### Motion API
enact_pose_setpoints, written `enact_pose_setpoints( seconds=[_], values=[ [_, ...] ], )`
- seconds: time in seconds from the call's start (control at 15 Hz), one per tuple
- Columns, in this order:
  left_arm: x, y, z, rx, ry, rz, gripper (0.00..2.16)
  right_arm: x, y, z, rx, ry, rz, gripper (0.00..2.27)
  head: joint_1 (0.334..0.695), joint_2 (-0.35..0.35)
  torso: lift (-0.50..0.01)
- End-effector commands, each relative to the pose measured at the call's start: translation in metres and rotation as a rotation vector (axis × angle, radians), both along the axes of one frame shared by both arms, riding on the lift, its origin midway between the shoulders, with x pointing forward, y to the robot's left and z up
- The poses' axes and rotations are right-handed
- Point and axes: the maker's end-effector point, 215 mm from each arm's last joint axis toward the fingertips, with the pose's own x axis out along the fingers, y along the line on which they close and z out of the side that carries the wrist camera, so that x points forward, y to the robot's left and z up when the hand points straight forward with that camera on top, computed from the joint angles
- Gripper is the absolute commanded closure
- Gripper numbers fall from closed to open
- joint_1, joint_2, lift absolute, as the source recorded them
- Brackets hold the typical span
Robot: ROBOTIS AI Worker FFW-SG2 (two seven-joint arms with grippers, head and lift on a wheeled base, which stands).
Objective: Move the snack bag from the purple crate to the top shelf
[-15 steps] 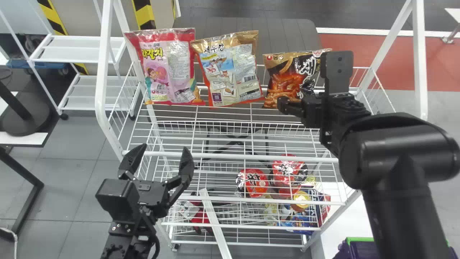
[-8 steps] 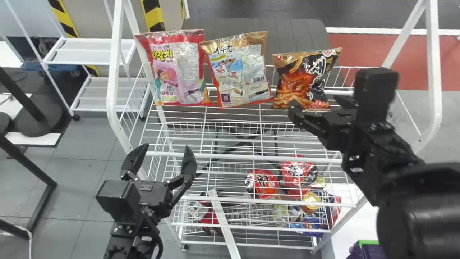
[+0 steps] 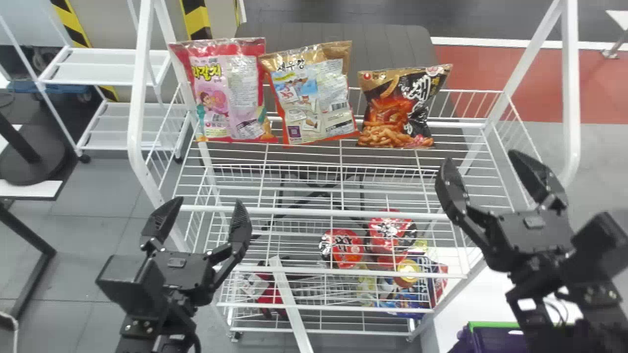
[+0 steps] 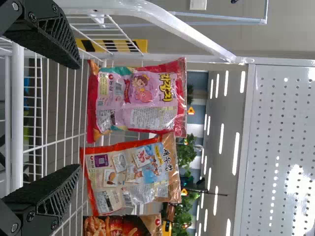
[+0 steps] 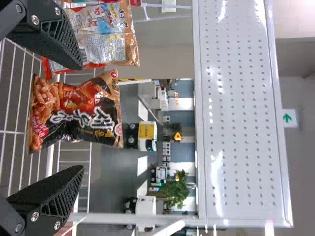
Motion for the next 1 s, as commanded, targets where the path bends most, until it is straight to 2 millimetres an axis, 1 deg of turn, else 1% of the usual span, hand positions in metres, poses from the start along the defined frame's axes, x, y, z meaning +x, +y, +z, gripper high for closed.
enact_pose_setpoints(
  seconds=[0.0, 0.07, 0.13, 0.2, 0.33, 0.4, 0.53, 0.67, 0.73, 0.93],
  values=[
    [-0.007, -0.001, 0.009, -0.009, -0.006, 0.000, 0.10, -0.028, -0.008, -0.006, 0.009, -0.010, -0.028, 0.11, 0.695, -0.053, 0.000],
    [-0.010, -0.003, 0.013, -0.009, -0.010, -0.003, 0.10, -0.037, -0.010, -0.014, 0.015, 0.010, -0.043, 0.11, 0.695, -0.068, 0.000],
    [-0.012, -0.002, 0.019, -0.008, -0.017, -0.001, 0.10, -0.046, -0.011, -0.013, 0.016, -0.003, -0.046, 0.11, 0.695, -0.075, 0.000],
    [-0.014, -0.004, 0.026, -0.007, -0.027, -0.005, 0.10, -0.053, -0.010, -0.017, 0.015, 0.008, -0.043, 0.11, 0.695, -0.080, 0.000],
    [-0.017, -0.003, 0.037, 0.005, -0.044, 0.001, 0.10, -0.060, -0.010, -0.025, 0.013, 0.027, -0.040, 0.11, 0.695, -0.088, 0.000],
    [-0.018, -0.003, 0.039, 0.006, -0.046, 0.002, 0.10, -0.064, -0.006, -0.034, 0.016, 0.056, -0.032, 0.11, 0.695, -0.088, 0.000],
    [-0.020, -0.004, 0.039, 0.016, -0.047, 0.002, 0.10, -0.074, 0.010, -0.049, 0.011, 0.102, 0.003, 0.11, 0.695, -0.087, 0.000],
    [-0.020, -0.004, 0.038, 0.025, -0.046, 0.002, 0.10, -0.081, 0.026, -0.066, 0.003, 0.160, 0.037, 0.11, 0.695, -0.067, 0.000],
    [-0.023, -0.003, 0.038, 0.032, -0.047, 0.010, 0.10, -0.084, 0.034, -0.078, 0.004, 0.201, 0.055, 0.11, 0.695, -0.058, 0.000],
    [-0.023, -0.003, 0.040, 0.046, -0.053, 0.020, 0.10, -0.083, 0.040, -0.076, -0.001, 0.196, 0.069, 0.11, 0.695, -0.025, 0.000]
  ],
)
